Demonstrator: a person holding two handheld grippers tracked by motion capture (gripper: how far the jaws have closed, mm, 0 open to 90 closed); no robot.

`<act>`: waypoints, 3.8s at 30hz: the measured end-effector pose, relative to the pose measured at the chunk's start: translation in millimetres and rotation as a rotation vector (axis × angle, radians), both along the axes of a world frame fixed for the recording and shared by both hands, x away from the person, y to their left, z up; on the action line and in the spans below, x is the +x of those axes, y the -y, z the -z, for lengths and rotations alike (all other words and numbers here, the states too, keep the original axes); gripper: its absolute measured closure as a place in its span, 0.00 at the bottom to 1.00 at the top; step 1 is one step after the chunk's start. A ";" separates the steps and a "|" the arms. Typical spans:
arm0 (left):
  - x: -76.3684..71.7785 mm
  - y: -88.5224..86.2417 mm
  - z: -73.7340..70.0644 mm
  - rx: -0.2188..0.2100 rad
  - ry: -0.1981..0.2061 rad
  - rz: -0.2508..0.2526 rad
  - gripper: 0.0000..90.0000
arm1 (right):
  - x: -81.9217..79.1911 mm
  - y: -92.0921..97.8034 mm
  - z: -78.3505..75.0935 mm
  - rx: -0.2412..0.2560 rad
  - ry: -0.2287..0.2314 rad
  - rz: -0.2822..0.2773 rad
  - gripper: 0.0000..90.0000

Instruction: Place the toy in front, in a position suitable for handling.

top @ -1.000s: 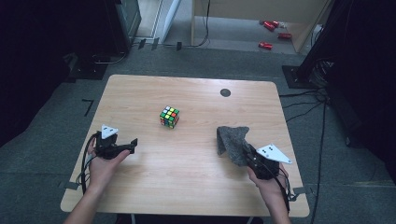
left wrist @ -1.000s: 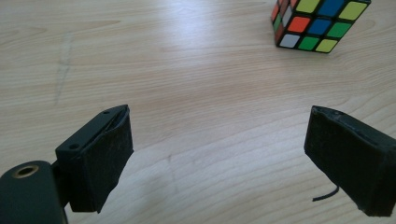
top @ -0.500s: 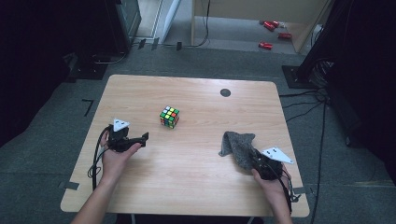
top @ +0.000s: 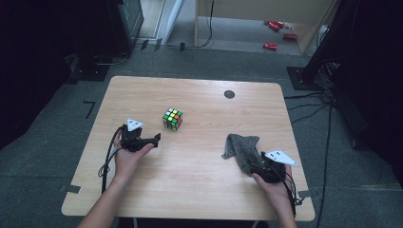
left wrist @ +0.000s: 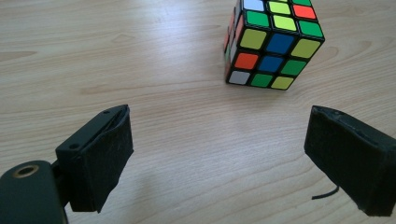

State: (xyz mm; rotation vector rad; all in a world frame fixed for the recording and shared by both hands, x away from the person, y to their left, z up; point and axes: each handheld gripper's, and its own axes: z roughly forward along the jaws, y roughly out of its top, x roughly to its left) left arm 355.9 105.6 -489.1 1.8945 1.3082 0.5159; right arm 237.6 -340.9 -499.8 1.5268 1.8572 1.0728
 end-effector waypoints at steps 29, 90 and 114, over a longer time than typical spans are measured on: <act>36.8 60.8 24.7 0.038 -0.027 0.028 0.10 | 2.8 1.1 0.6 0.015 -0.018 0.009 0.37; -80.8 46.7 20.6 0.110 0.012 0.432 0.39 | 3.5 1.4 1.3 0.008 -0.029 0.004 0.41; -73.9 51.6 26.8 0.119 -0.040 0.412 0.16 | 6.0 5.7 -1.3 0.016 0.042 0.028 0.34</act>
